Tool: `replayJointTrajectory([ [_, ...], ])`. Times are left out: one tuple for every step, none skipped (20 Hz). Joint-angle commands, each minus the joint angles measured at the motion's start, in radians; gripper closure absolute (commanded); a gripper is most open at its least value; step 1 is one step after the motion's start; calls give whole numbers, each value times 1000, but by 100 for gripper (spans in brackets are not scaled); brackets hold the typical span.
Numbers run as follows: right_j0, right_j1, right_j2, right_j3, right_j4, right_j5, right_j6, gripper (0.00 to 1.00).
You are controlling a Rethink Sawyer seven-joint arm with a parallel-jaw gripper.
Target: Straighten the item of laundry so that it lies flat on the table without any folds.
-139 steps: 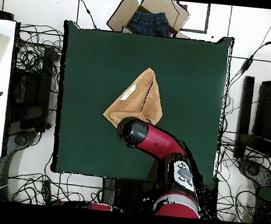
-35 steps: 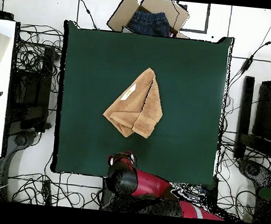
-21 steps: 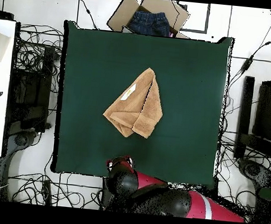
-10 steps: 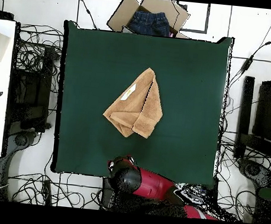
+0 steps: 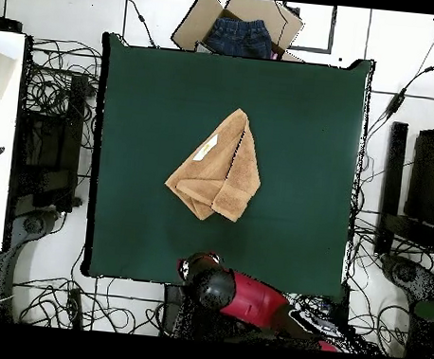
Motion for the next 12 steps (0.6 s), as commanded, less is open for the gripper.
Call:
replayJointTrajectory([
  [-45,-75,52,94,1,-60,284,0],
  [-47,-73,49,105,-5,-72,285,0],
  [-59,-69,48,116,-14,-85,283,0],
  [-65,-81,48,127,-15,-84,280,0],
  [-68,-90,47,136,-15,-84,280,0],
  [-71,-99,46,145,-15,-85,280,0],
  [-74,-109,45,156,-14,-86,281,0],
  [-73,-109,44,155,-10,-88,280,0],
  [-76,-107,42,159,-13,-99,281,0],
  [-77,-106,40,161,-13,-102,278,0],
  [-80,-107,38,163,-15,-107,274,0],
  [-73,-99,33,162,-14,-120,277,0],
])
